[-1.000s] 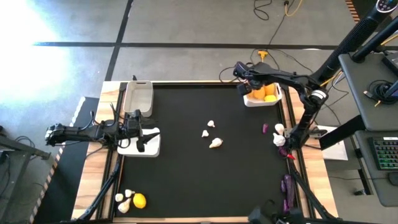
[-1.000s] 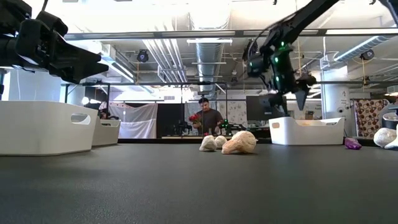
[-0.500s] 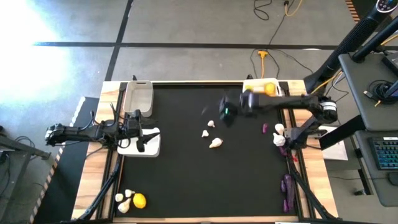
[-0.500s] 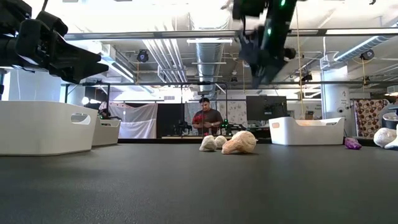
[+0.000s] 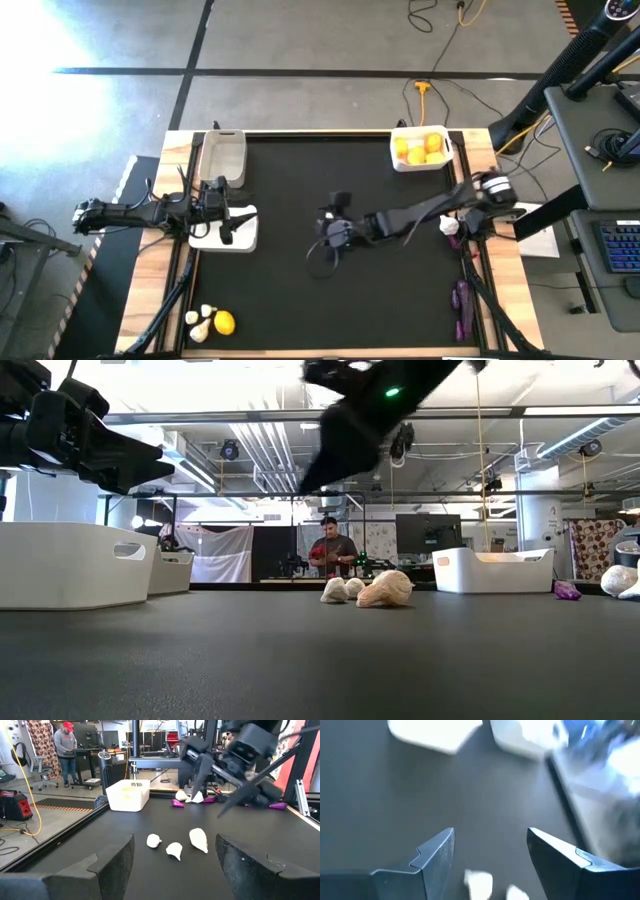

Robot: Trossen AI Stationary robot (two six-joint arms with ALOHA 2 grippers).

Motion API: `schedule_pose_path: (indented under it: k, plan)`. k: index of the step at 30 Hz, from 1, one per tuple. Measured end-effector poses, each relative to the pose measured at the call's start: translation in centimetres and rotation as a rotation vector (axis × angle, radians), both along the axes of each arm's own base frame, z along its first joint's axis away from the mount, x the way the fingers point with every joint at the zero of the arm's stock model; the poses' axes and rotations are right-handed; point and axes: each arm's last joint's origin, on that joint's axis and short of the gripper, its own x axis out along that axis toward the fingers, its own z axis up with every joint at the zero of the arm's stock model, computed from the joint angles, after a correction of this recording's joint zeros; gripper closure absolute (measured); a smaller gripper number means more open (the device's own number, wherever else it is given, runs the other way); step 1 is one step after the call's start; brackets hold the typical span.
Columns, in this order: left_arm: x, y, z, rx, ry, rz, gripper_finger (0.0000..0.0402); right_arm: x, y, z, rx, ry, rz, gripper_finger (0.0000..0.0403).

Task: Sort produce into baskets
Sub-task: Put the yellow lemon into the top white bin

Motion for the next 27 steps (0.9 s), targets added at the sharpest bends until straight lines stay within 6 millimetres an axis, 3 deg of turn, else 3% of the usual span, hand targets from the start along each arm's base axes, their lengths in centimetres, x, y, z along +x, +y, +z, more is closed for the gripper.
schedule_pose_path:
  k: [5,11,19,27]
  plan:
    - [0.0,0.0,0.0,0.0,0.0,0.0,0.0139,3.4,0.6,-1.5,-0.164,-0.073,0.116,0.0173]
    - [0.0,0.0,0.1,-0.001,-0.011,0.0,0.0139,5.3,1.0,-2.8,-0.225,-0.037,0.156,0.0185]
    - [-0.3,0.0,2.6,-0.236,-0.32,-0.026,0.0139,4.2,1.2,-2.1,-0.228,0.052,0.169,0.0211]
    - [-0.5,-0.6,4.8,-0.187,-0.541,-0.28,0.0139,2.0,0.8,-0.8,-0.127,0.025,0.177,0.0262]
